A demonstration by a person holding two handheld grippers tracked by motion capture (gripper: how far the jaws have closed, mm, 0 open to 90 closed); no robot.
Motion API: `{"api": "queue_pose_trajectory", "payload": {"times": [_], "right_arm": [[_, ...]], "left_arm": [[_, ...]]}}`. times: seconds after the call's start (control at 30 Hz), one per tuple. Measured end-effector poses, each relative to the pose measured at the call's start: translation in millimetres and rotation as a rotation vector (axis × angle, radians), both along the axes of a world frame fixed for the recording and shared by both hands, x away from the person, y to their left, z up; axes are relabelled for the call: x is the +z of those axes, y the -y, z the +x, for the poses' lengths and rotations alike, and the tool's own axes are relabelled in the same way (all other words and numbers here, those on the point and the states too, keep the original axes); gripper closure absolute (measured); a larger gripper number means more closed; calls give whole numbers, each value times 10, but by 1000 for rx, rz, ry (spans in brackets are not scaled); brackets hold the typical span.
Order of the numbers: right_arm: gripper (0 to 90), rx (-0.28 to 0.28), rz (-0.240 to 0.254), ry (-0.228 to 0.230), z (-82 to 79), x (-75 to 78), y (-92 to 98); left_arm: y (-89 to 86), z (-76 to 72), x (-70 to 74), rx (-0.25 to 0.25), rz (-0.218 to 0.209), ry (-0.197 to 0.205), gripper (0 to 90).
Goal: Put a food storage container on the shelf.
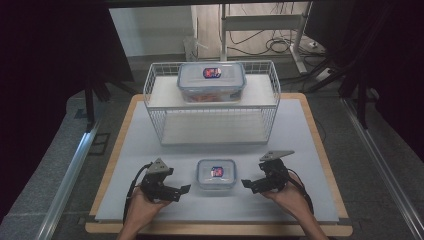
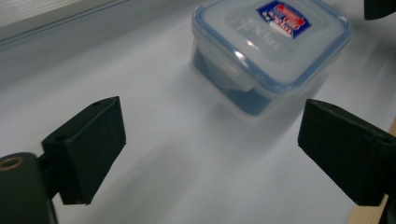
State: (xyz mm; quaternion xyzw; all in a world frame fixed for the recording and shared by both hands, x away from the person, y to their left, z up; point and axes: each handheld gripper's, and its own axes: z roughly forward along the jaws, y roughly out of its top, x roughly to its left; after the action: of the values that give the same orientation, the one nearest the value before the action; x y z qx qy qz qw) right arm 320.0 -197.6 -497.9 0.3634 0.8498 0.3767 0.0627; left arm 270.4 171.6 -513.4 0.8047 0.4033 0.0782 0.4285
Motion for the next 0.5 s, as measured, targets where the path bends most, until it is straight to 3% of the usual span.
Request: {"api": "queue_pose_trajectory", "payload": {"times": [0.1, 0.2, 0.4, 0.5], "right_arm": [[146, 5, 15, 2, 1, 38, -31], [209, 25, 36, -3, 3, 69, -93], [216, 54, 40, -30, 30, 52, -237], [180, 65, 66, -80, 86, 10, -314]], "left_arm": [[58, 82, 7, -29, -34, -14, 91], [113, 149, 9, -55, -40, -23, 91], [169, 299, -16, -87, -71, -67, 135], [256, 406, -62, -114, -93, -114, 134]]}}
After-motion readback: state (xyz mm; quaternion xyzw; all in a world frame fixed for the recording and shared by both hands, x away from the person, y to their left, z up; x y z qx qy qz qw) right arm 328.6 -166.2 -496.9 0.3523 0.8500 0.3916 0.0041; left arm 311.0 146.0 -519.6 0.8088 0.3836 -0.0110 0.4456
